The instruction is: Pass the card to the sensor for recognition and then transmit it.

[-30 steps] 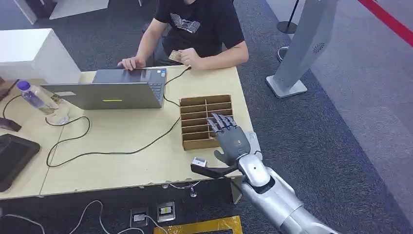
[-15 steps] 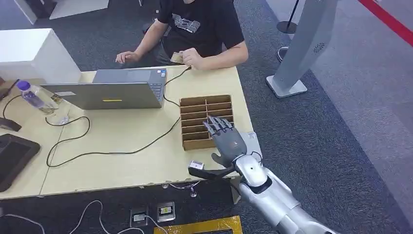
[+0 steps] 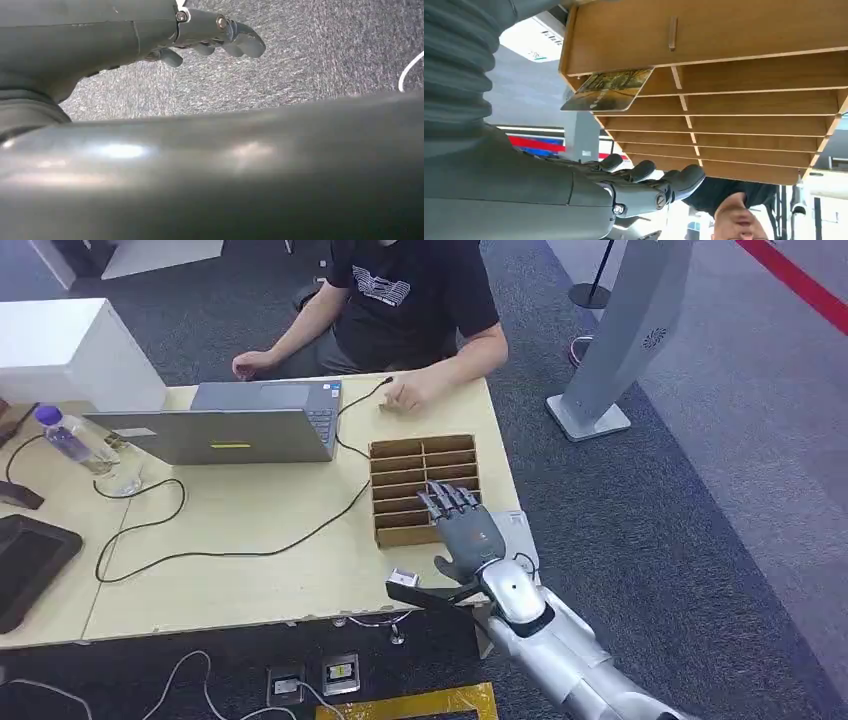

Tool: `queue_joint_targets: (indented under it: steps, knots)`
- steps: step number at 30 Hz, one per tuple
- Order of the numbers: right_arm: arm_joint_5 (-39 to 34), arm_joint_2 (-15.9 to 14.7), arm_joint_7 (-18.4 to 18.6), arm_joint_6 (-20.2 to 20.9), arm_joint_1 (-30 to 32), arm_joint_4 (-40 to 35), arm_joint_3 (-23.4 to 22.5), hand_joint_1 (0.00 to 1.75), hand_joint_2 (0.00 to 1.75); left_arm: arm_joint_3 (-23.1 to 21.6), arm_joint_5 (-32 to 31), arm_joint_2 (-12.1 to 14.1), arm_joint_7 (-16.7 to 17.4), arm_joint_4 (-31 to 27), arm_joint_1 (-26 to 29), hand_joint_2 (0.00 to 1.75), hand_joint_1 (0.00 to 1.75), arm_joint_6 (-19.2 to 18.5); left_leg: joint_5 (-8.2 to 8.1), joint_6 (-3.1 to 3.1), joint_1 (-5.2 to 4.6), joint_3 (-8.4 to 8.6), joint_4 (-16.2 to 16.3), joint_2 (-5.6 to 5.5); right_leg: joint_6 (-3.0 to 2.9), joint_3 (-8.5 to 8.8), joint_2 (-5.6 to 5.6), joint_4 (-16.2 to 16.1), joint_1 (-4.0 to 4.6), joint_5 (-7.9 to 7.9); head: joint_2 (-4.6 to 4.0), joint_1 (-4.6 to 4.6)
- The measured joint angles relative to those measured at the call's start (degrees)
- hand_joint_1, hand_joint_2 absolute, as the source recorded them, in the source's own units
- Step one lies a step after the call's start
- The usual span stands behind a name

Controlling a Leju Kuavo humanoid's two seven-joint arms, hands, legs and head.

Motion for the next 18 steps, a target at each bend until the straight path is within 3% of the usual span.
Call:
queue_joint_targets:
  steps: [8, 18]
  knots:
    - [0.09, -0.04, 0.24, -1.6, -0.25, 1.22, -0.04, 0.0, 1.75, 0.0, 0.13, 0.0, 0.0, 0.0, 0.01, 0.0, 0.0, 0.0, 0.0, 0.0, 0.0, 0.0, 0.0, 0.0, 0.0, 0.0, 0.01, 0.0, 0.0, 0.0, 0.0, 0.0]
    - [0.59, -0.17, 3.43, -2.03, -0.34, 2.05, -0.11, 0.0, 1.75, -0.04, 0.24, 0.0, 0.0, 0.0, 0.01, 0.0, 0.0, -0.02, 0.0, 0.0, 0.0, 0.01, 0.0, 0.0, 0.0, -0.01, 0.01, 0.0, 0.0, 0.0, 0.0, 0.0]
